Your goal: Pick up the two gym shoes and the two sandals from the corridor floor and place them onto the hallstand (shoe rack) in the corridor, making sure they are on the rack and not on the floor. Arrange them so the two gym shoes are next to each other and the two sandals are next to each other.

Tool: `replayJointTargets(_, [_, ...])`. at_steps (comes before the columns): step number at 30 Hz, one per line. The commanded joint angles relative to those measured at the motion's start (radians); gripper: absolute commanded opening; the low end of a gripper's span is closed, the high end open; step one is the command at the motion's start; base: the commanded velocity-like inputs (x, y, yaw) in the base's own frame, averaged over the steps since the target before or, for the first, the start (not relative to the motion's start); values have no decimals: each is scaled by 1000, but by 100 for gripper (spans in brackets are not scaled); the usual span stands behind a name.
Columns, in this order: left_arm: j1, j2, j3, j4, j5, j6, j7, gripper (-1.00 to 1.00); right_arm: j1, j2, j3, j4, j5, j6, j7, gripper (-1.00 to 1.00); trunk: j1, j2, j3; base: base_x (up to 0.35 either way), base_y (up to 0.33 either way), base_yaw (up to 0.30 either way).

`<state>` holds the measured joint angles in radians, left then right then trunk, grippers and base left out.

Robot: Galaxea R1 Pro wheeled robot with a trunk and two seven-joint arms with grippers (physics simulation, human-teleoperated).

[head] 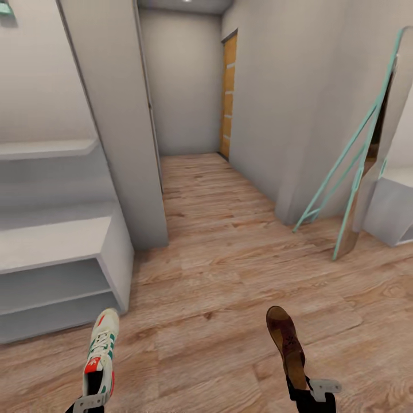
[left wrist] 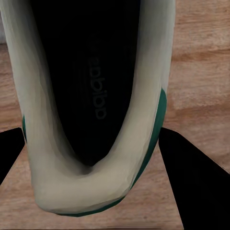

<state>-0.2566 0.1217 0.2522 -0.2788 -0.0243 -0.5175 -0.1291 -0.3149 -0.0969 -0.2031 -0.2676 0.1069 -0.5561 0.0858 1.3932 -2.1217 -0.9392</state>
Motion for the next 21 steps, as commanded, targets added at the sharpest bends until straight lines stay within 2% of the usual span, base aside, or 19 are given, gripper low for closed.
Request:
replayJointTargets(1, [-1, -1, 9, 1, -3, -3, -7, -100, 0, 0, -9, 0, 7, -3, 6, -100, 0, 0, -1, 0, 0, 279])
replayJointTargets(14, [-1, -1, 9, 1, -2, -3, -7, -100, 0, 0, -9, 0, 7, -3, 6, -100, 0, 0, -1, -2, 1, 279])
replayJointTargets(21, [-1, -1, 9, 1, -2, -3, -7, -100, 0, 0, -9, 0, 7, -3, 6, -100, 0, 0, -1, -186, 129, 279])
